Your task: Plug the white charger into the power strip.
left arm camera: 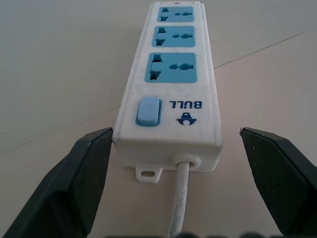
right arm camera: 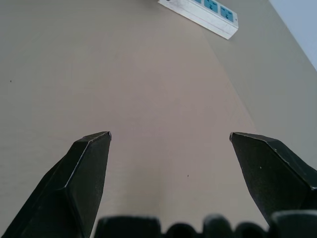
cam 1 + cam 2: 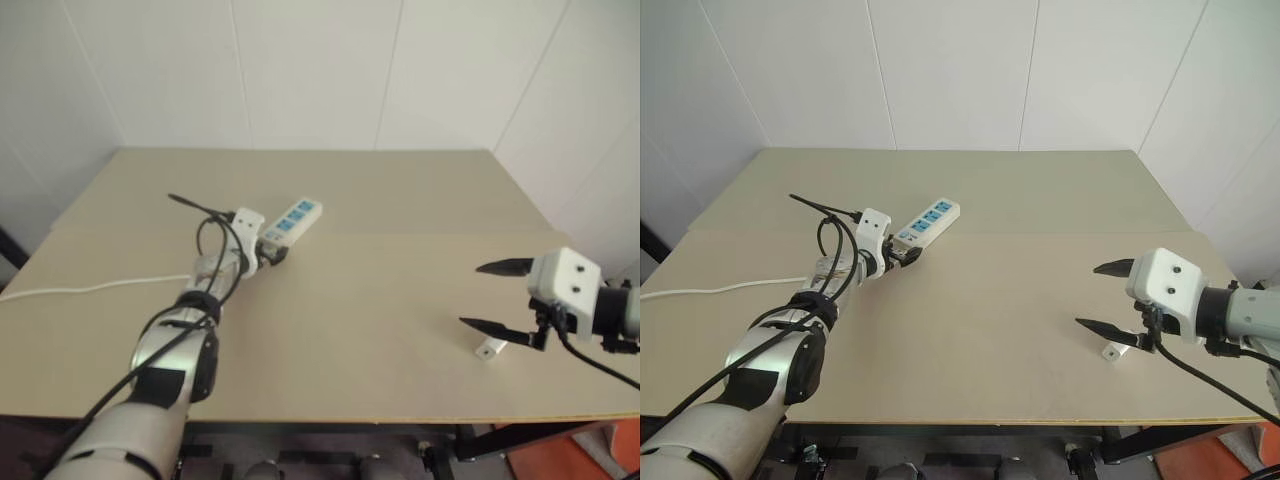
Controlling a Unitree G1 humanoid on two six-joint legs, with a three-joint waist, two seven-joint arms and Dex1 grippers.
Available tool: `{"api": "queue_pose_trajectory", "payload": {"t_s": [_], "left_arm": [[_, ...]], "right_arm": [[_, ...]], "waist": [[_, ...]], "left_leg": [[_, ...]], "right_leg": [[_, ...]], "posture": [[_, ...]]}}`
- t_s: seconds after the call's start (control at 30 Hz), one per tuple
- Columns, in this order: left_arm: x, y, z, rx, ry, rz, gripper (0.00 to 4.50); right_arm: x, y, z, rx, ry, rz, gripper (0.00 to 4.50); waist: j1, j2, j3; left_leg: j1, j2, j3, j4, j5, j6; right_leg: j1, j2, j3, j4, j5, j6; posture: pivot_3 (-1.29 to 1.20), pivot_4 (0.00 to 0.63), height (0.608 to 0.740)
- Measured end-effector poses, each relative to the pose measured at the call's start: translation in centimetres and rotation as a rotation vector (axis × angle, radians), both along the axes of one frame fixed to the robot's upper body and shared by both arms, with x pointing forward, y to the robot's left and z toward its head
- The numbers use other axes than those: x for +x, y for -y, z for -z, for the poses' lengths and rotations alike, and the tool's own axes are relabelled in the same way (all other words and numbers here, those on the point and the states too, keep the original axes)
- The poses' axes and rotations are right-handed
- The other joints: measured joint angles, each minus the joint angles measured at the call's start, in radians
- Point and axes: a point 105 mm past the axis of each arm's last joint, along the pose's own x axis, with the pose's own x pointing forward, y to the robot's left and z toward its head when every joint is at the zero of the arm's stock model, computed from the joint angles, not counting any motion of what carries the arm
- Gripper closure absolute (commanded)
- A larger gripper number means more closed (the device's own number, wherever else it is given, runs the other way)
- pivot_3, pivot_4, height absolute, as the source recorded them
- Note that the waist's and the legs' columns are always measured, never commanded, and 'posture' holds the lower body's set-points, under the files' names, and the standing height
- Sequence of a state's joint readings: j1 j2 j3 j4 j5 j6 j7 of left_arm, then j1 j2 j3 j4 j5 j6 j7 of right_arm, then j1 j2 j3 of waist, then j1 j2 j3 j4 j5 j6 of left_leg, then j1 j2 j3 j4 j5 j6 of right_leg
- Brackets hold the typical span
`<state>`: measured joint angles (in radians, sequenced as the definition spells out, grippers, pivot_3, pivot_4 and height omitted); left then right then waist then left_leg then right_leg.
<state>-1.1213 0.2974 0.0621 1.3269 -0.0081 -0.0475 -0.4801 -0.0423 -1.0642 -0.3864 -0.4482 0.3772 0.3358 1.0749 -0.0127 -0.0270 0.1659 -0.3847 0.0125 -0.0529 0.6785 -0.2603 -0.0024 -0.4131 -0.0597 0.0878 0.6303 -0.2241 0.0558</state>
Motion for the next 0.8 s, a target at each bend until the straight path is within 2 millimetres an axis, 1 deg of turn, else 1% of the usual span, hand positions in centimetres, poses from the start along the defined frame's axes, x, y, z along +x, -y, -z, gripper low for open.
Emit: {"api": "queue_pose_trajectory", "payload": {"t_s": [0.13,0.3,0.4,0.53,0.57,0.63,0.67,0.7,0.8], "left_arm": [[0.0,0.0,0.4,0.004,-0.041,-0.012,0.05],[-0.4,0.1,1.5,0.014,-0.121,-0.001,0.05],[-0.5,0.3,1.7,0.008,-0.136,0.004,0.05],[-0.5,0.2,1.8,0.005,-0.152,0.005,0.85],[-0.6,0.3,1.8,0.006,-0.155,0.013,1.24],[-0.6,0.3,1.9,0.011,-0.156,0.019,1.87],[-0.6,0.4,1.8,0.014,-0.157,0.024,1.98],[-0.6,0.4,1.9,0.014,-0.158,0.027,2.19],[-0.7,0.6,1.9,0.02,-0.16,0.04,3.07]], "right_arm": [[-0.2,0.1,-0.4,-0.003,0.021,0.01,0.0],[-0.3,0.0,-0.3,-0.005,0.022,0.011,0.0],[-0.4,-0.2,-0.3,0.0,0.024,0.007,0.0],[-0.4,-0.2,-0.2,0.004,0.02,0.008,0.0],[-0.4,-0.2,-0.1,0.005,0.019,0.008,0.0],[-0.4,-0.2,-0.2,0.005,0.02,0.007,0.0],[-0.4,-0.2,-0.2,0.005,0.021,0.008,0.0],[-0.4,-0.2,-0.2,0.005,0.023,0.008,0.0],[-0.5,-0.2,-0.2,0.004,0.024,0.008,0.0]], "waist": [[0.0,0.0,0.0],[0.0,0.0,0.0],[0.001,0.0,0.0],[0.001,0.0,0.0],[0.002,0.0,0.0],[0.003,0.0,0.0],[0.004,0.0,0.0],[0.005,0.0,0.0],[0.007,0.0,0.0]], "left_leg": [[0.0,0.0,0.0,0.0,0.0,0.0],[0.0,0.0,0.0,0.0,0.0,0.0],[0.001,0.0,0.0,0.0,0.0,0.0],[0.002,0.0,0.0,0.0,0.0,0.0],[0.002,0.0,0.0,0.0,0.0,0.0],[0.002,0.0,0.0,0.0,0.0,0.0],[0.002,0.0,0.0,0.0,0.0,0.0],[0.003,0.0,0.0,0.0,0.0,0.0],[0.003,-0.001,0.0,0.0,0.0,0.0]], "right_leg": [[0.0,0.0,0.0,0.0,0.0,0.0],[0.0,0.0,0.0,0.0,0.0,0.0],[0.001,0.0,0.0,0.0,0.0,0.0],[0.002,0.0,0.0,0.0,0.0,0.0],[0.002,0.0,0.0,0.0,0.0,0.0],[0.002,0.0,0.0,0.0,0.0,0.0],[0.003,0.0,0.0,0.0,0.0,0.0],[0.003,0.0,0.0,0.0,0.0,0.0],[0.003,0.0,0.0,0.0,0.0,0.0]], "posture": [[0.0,0.15,0.74],[0.0,0.15,0.74],[0.0,0.15,0.74],[0.0,0.15,0.74],[0.0,0.15,0.74],[0.0,0.15,0.74],[0.0,0.15,0.74],[0.0,0.15,0.74],[0.0,0.15,0.74]]}}
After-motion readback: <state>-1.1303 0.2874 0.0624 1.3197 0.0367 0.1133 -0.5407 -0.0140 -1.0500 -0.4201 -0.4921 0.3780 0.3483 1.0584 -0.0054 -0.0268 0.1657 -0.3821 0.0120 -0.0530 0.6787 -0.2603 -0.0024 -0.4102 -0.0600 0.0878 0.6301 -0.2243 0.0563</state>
